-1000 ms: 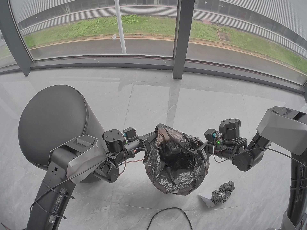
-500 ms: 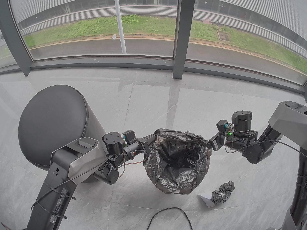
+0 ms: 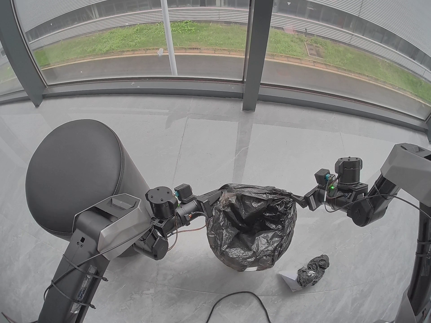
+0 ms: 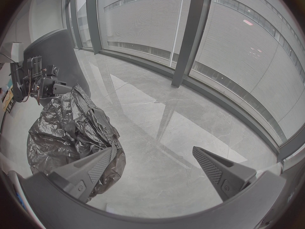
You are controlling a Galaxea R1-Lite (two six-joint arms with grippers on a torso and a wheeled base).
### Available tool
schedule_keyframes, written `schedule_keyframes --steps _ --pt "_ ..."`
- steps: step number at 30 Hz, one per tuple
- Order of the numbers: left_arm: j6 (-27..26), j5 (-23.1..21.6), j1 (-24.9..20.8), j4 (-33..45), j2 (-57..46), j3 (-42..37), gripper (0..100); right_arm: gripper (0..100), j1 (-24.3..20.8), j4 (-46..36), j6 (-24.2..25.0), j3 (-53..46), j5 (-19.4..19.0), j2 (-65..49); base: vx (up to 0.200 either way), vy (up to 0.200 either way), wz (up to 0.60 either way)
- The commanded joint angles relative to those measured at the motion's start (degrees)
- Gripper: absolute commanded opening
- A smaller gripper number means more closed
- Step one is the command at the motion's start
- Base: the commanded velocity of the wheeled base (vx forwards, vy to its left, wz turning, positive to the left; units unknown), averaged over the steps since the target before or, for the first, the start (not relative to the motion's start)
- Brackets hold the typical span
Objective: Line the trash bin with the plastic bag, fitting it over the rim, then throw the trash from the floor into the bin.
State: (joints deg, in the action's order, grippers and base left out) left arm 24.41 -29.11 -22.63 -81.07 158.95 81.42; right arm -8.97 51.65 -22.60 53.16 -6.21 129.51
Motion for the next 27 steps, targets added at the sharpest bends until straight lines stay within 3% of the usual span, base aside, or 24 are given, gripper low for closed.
schedule_keyframes --steps 1,10,24,27 --pt "0.0 0.0 -0.1 0.3 0.2 0.1 0 100 0.0 0.0 0.1 2.6 -0.2 3.3 0.000 0.000 0.00" --pt "0.0 0.0 1.0 2.1 1.1 3.1 0 100 -1.8 0.1 0.6 5.0 -0.3 6.0 0.000 0.000 0.00" --pt "0.7 -0.2 1.5 5.0 1.6 5.5 0 100 -2.1 0.4 1.9 2.3 -0.4 0.7 0.000 0.000 0.00" --pt "0.7 -0.4 1.9 6.3 1.4 6.1 0 100 -2.2 0.4 2.0 2.2 -0.3 0.2 -0.200 0.000 0.00"
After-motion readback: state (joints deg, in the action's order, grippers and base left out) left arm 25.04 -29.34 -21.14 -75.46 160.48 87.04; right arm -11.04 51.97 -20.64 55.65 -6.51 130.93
